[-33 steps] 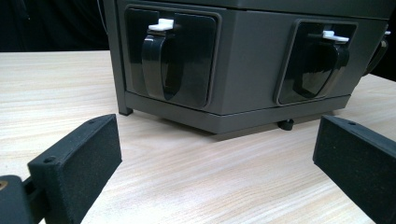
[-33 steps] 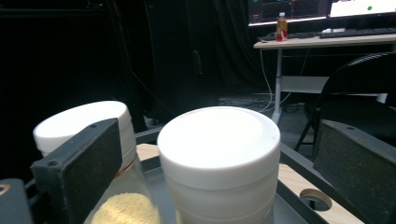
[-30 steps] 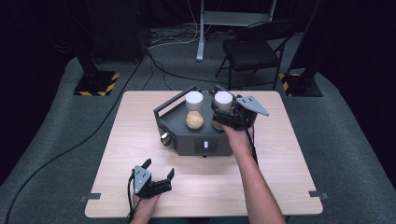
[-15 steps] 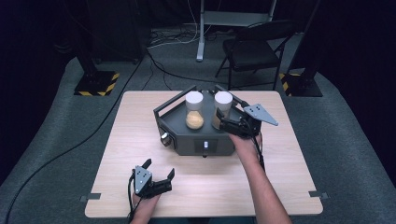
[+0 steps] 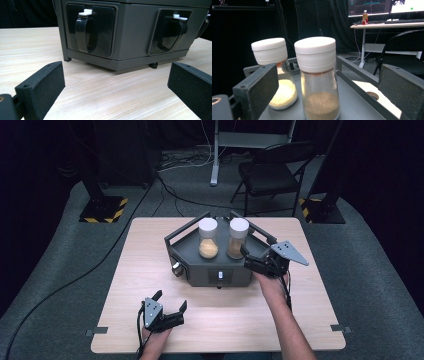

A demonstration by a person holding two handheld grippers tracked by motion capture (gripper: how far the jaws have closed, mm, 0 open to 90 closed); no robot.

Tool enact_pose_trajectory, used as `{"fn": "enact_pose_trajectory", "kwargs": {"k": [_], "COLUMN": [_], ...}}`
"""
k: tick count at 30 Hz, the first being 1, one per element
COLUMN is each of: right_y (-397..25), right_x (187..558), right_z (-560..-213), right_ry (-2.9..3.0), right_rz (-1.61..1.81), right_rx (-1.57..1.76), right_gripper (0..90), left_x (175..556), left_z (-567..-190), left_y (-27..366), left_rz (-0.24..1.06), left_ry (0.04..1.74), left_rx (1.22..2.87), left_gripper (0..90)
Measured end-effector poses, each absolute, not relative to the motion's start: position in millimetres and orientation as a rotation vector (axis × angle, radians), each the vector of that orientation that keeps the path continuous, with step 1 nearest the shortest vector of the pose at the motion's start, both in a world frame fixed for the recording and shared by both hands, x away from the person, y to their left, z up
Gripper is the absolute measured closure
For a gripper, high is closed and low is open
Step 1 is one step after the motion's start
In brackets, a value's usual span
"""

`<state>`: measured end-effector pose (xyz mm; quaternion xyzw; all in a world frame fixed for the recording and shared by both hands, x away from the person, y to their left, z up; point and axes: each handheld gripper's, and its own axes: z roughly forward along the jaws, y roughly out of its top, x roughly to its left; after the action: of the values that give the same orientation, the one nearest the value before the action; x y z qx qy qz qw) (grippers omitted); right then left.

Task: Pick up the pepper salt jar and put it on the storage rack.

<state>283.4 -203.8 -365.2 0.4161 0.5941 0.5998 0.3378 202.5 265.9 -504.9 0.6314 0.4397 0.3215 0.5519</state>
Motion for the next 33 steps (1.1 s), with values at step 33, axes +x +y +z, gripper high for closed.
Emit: {"fn": "enact_pose_trajectory", "kwargs": {"k": [33], "right_y": [-233.8], "right_x": [250.6], "right_z": [-403.0], "right_ry": [1.566], "right_rz": [1.522], "right_rx": [1.076], "right_gripper": [2.6], "left_x": [202.3], "left_z": [-505.0], "left_y": [266.1], "left_rz": [0.76], "left_ry": [1.041], "left_rx": [1.492], "left_gripper": [0.5]}}
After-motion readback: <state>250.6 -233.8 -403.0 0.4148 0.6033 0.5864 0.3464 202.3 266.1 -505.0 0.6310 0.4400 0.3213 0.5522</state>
